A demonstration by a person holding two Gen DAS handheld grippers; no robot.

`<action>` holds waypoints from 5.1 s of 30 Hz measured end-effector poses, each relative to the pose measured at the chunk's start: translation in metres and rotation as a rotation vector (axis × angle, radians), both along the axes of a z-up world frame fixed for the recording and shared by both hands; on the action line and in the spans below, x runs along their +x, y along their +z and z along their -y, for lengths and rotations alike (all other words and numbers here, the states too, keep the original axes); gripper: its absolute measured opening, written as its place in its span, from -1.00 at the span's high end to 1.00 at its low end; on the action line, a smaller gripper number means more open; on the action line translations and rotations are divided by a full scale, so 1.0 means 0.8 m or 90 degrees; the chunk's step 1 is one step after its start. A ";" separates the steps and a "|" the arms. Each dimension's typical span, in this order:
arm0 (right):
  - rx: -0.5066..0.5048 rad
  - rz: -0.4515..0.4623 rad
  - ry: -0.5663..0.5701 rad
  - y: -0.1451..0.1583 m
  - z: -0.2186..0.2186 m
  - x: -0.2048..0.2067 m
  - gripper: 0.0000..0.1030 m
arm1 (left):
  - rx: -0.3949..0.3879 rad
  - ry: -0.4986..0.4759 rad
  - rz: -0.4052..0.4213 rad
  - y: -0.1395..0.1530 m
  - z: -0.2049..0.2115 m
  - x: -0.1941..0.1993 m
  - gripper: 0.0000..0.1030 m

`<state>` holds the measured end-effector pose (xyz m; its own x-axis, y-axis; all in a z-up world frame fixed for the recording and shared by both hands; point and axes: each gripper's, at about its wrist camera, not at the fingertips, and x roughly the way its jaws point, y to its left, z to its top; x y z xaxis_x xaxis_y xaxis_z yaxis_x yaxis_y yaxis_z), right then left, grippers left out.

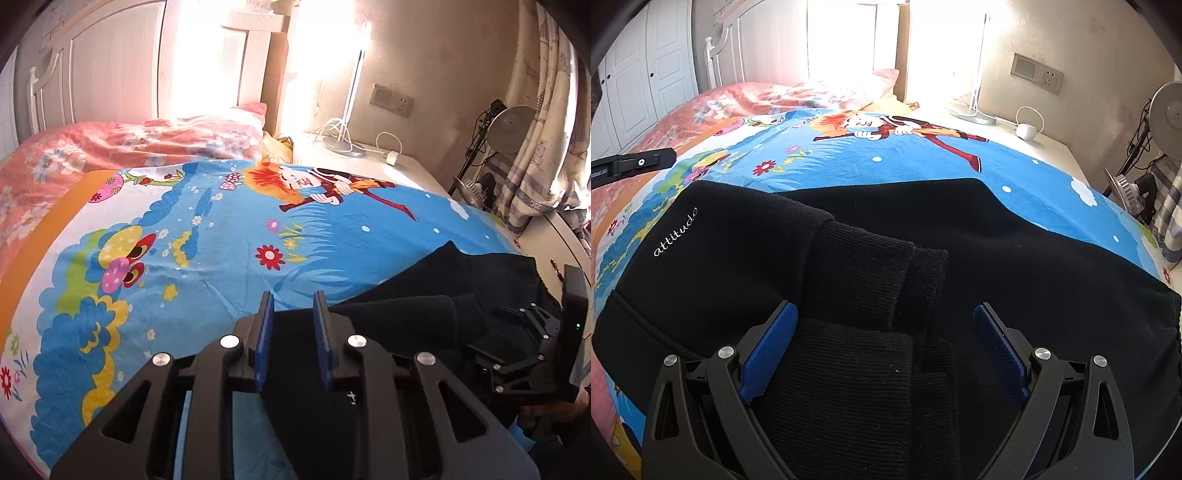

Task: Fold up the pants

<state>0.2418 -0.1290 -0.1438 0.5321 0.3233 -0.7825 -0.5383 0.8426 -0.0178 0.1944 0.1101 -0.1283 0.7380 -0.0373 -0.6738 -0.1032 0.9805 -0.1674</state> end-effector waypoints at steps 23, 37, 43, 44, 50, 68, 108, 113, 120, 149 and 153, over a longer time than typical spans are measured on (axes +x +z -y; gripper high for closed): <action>-0.002 0.031 0.000 0.045 -0.001 0.013 -0.77 | -0.230 0.120 0.023 -0.079 0.015 -0.169 -0.17; -0.056 -0.105 0.137 0.106 -0.124 0.027 -0.78 | -0.285 0.152 0.021 -0.098 0.039 -0.174 0.14; -0.225 -0.314 0.196 0.067 -0.279 0.015 -0.78 | -0.175 0.192 0.015 -0.059 0.078 -0.171 0.22; -0.261 -0.325 0.195 0.053 -0.294 0.012 -0.78 | -0.154 0.195 0.012 -0.054 0.085 -0.170 0.23; -0.384 -0.288 0.202 -0.005 -0.318 -0.011 -0.59 | -0.090 0.206 0.011 -0.031 0.111 -0.165 0.26; -0.050 -0.395 0.228 0.192 -0.132 0.081 0.38 | 0.028 0.140 0.119 0.106 0.225 -0.124 0.44; -0.201 -0.222 -0.159 0.014 0.406 0.251 0.65 | 0.492 -0.389 0.149 -0.084 0.766 0.028 -0.09; -0.169 -0.055 -0.175 0.080 0.404 0.240 0.44 | 0.226 -0.283 0.162 0.001 0.615 -0.010 -0.05; -0.191 0.153 -0.064 0.137 0.323 0.168 -0.63 | 0.081 -0.198 -0.060 -0.065 0.460 -0.012 0.22; -0.021 -0.028 -0.348 0.025 0.413 0.029 -0.41 | 0.127 -0.526 -0.095 -0.044 0.643 0.281 0.43; -0.013 -0.032 -0.347 0.024 0.414 0.032 -0.41 | 0.138 -0.523 -0.107 -0.045 0.648 0.289 0.48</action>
